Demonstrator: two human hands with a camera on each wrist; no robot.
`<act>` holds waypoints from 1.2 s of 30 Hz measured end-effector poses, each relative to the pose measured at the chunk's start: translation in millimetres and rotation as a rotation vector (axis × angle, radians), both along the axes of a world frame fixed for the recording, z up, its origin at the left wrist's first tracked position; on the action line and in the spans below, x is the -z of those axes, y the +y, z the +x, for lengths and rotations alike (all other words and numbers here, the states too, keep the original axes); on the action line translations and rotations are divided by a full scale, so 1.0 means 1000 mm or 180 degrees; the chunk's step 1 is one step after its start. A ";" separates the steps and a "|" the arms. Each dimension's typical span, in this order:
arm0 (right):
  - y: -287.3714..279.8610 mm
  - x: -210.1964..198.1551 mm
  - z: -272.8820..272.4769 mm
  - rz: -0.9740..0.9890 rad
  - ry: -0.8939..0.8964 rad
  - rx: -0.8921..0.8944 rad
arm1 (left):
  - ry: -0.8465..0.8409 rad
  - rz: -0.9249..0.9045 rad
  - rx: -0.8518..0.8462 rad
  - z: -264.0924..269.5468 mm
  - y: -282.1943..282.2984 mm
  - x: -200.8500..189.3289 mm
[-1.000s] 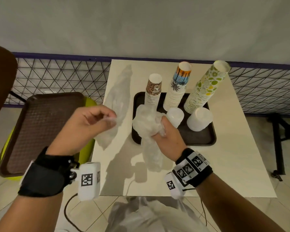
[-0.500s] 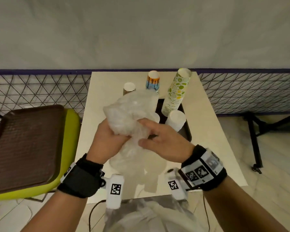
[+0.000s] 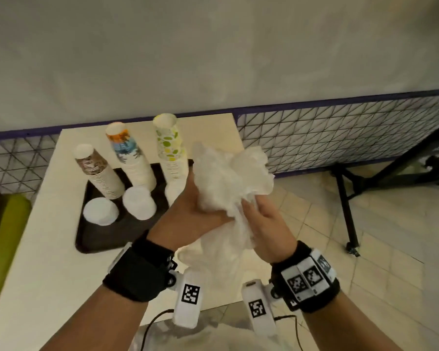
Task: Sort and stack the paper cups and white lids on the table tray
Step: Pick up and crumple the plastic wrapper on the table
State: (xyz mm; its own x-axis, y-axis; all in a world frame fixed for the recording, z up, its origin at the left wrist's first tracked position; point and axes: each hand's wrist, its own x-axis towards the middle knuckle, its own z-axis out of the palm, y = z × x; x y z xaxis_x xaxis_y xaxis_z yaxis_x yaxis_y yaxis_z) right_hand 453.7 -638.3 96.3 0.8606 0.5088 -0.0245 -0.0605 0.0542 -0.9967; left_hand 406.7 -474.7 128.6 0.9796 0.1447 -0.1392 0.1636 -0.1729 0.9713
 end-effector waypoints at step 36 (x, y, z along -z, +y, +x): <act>-0.232 0.066 0.116 -0.1158 -0.1545 0.0457 | 0.1136 -0.1977 0.0146 0.151 -0.247 0.049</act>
